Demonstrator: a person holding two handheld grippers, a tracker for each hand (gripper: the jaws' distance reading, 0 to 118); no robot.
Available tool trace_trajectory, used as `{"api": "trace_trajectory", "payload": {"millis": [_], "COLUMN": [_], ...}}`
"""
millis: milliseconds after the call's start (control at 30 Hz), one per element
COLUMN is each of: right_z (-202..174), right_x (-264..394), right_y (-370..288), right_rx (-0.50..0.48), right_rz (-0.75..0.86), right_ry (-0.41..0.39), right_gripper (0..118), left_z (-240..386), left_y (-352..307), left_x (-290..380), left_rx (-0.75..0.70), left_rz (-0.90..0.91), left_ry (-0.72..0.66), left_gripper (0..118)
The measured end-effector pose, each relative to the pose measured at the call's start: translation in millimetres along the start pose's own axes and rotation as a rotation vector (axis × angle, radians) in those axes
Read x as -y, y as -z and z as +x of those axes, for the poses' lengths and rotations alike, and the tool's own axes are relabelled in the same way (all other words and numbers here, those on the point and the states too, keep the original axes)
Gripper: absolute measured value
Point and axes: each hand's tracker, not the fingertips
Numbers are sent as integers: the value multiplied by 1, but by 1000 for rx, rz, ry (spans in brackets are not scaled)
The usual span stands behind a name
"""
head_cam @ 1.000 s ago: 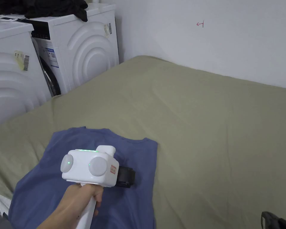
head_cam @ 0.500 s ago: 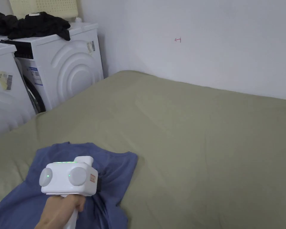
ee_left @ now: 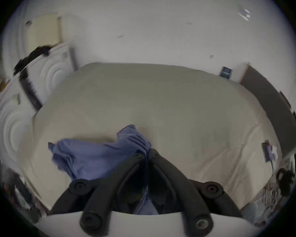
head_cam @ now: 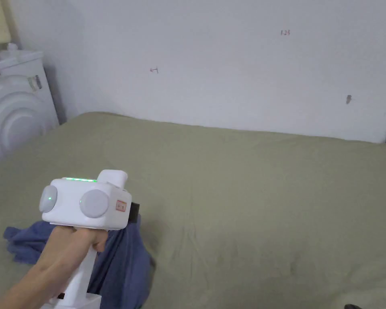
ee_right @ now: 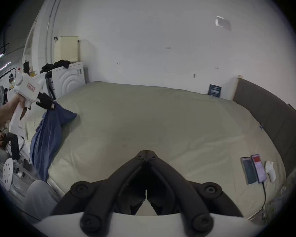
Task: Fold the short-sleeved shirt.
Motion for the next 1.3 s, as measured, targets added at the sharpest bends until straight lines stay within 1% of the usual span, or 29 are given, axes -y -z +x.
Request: {"api": "trace_trajectory", "payload": {"millis": [133, 200, 300, 433, 500, 567, 667, 700, 733, 767, 800, 833, 867, 900, 1000, 1067, 1133, 1167, 1233, 1267, 1300], "right_z": [27, 40, 59, 76, 82, 86, 87, 87, 86, 86, 85, 84, 83, 81, 72, 65, 56, 53, 47, 44, 41], "right_x": [8, 13, 19, 26, 31, 35, 40, 41, 42, 42, 41, 40, 39, 37, 31, 26, 22, 20, 17, 16, 15], "right_y": [-14, -18, -21, -21, -18, -14, -9, -7, -5, -4, -3, -3, -2, -3, -6, -11, -17, -20, -28, -31, -34], "right_rx": [77, 113, 156, 202, 211, 219, 217, 215, 213, 210, 207, 202, 196, 191, 172, 157, 146, 140, 129, 124, 124], "right_rz": [-6, -13, -27, -49, -60, -75, -92, -98, -103, -105, -107, -108, -103, -97, -68, -45, -23, -13, 9, 21, 30], "right_ry": [28, 55, 92, 110, 127, 140, 153, 153, 152, 150, 148, 148, 149, 151, 156, 147, 129, 121, 116, 116, 116], "right_gripper": [2, 2, 2, 2, 2, 2, 2, 2, 2, 2, 2, 2, 2, 2, 2, 2, 2, 2, 2, 2, 2], "left_z": [96, 143, 212, 288, 315, 329, 330, 326, 321, 315, 304, 296, 286, 275, 242, 220, 195, 179, 149, 134, 120], "left_y": [13, 21, 36, 54, 69, 93, 125, 131, 134, 135, 134, 133, 126, 113, 82, 47, 8, -14, -56, -76, -94], "left_x": [-28, -34, -33, -16, -2, 16, 40, 45, 49, 51, 50, 51, 51, 48, 53, 54, 59, 62, 68, 71, 75], "left_rx": [147, 211, 325, 459, 476, 434, 395, 382, 374, 353, 378, 419, 421, 412, 328, 302, 246, 219, 178, 151, 130], "left_rz": [23, 16, -12, -81, -121, -180, -269, -268, -269, -288, -294, -302, -297, -220, -151, -103, -10, 58, 162, 206, 251], "left_ry": [115, 155, 228, 289, 334, 367, 355, 348, 337, 312, 268, 237, 238, 219, 256, 263, 274, 260, 206, 157, 111], "left_gripper": [2, 2, 1, 1, 1, 2, 2, 9, 29, 69, 114, 118, 116, 116, 116, 115, 107, 99, 72, 50, 16]}}
